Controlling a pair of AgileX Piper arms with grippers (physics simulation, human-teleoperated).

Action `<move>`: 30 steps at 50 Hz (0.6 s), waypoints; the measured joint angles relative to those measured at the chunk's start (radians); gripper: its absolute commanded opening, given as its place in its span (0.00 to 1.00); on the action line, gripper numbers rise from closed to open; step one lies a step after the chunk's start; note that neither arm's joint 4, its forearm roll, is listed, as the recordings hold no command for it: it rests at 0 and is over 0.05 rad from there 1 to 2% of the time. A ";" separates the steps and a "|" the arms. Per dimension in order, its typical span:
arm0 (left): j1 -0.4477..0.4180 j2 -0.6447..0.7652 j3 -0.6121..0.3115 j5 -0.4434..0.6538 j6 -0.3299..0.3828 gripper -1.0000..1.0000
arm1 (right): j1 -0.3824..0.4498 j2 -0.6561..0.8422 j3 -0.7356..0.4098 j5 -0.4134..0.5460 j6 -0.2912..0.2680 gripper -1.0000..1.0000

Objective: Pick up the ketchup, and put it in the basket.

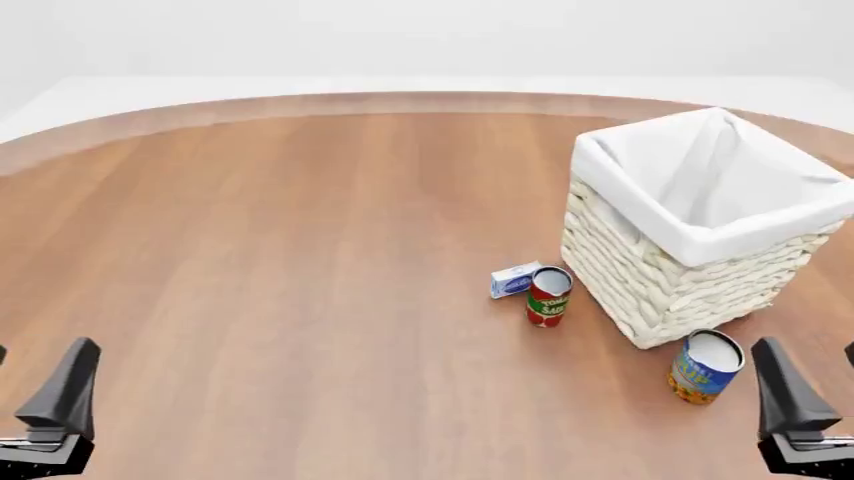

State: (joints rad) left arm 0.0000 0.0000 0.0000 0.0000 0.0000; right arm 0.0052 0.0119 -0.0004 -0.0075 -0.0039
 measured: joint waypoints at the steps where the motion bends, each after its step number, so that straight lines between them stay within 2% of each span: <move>1: 0.000 0.000 0.000 0.000 0.000 1.00 | 0.001 0.006 0.000 -0.005 -0.001 1.00; 11: 0.000 0.000 0.000 0.000 0.000 1.00 | 0.003 0.109 0.000 -0.093 0.004 1.00; 20: 0.000 0.000 0.000 0.000 0.000 1.00 | 0.017 0.281 0.000 -0.261 0.009 1.00; 30: 0.000 0.000 0.000 0.000 0.000 1.00 | 0.082 0.424 0.000 -0.400 -0.031 1.00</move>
State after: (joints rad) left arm 0.0000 0.0000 0.0000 0.0000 0.0000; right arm 0.0873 0.4358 -0.0006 -0.4078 -0.0350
